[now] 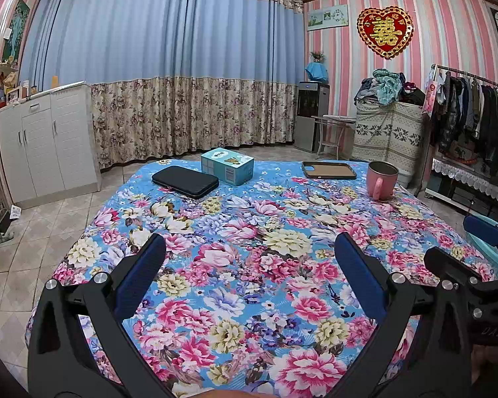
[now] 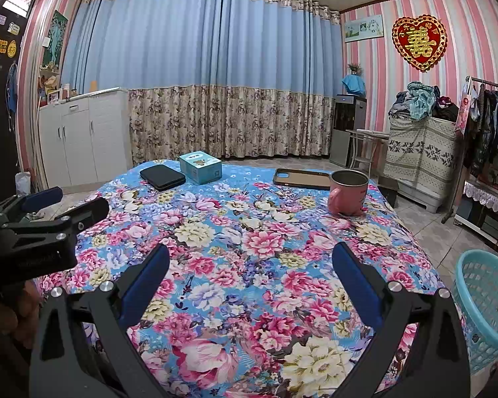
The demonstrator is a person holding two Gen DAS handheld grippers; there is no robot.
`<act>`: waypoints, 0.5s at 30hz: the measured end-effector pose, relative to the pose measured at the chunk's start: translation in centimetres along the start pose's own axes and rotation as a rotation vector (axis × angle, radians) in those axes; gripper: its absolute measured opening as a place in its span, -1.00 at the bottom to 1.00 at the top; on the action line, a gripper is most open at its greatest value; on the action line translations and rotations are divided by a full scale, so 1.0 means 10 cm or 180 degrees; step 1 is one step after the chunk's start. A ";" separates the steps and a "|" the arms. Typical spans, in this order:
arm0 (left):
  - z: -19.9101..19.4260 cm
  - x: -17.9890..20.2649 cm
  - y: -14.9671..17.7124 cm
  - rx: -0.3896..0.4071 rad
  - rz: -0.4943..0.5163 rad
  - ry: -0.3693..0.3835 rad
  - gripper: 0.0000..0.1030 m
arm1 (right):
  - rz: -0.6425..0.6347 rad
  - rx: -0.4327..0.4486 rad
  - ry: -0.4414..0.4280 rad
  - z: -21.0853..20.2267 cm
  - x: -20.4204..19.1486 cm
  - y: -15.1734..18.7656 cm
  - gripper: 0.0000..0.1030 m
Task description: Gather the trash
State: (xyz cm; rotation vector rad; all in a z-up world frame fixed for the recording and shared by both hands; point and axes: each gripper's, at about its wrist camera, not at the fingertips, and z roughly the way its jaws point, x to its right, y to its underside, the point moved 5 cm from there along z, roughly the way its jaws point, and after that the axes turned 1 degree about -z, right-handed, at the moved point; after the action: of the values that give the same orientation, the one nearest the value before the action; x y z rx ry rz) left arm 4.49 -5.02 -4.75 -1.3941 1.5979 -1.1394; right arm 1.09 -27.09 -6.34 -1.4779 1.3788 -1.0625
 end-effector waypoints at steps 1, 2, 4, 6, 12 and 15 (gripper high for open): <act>0.00 0.01 0.01 0.0000 0.0006 0.0003 0.90 | -0.0001 0.0000 -0.0001 0.00 0.00 0.00 0.87; 0.00 0.01 0.00 0.0001 0.0008 0.0003 0.90 | 0.0000 -0.0001 -0.0002 0.00 0.00 0.00 0.87; -0.01 0.01 0.01 0.0002 0.0013 0.0005 0.90 | -0.0002 0.0002 0.0001 0.00 0.00 0.00 0.87; -0.01 0.01 0.01 0.0000 0.0010 0.0007 0.90 | 0.0002 -0.0001 -0.0001 0.00 0.00 0.00 0.87; -0.01 0.01 0.00 -0.0002 0.0009 0.0008 0.90 | -0.0002 -0.0001 0.0001 0.00 0.00 0.00 0.87; -0.01 0.01 0.00 0.0000 0.0012 0.0008 0.90 | 0.0002 -0.0002 -0.0001 0.00 0.00 0.00 0.87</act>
State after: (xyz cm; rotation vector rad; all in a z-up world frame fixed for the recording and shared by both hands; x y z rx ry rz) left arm 4.41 -5.08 -4.75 -1.3896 1.6017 -1.1392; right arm 1.08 -27.10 -6.33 -1.4779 1.3793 -1.0615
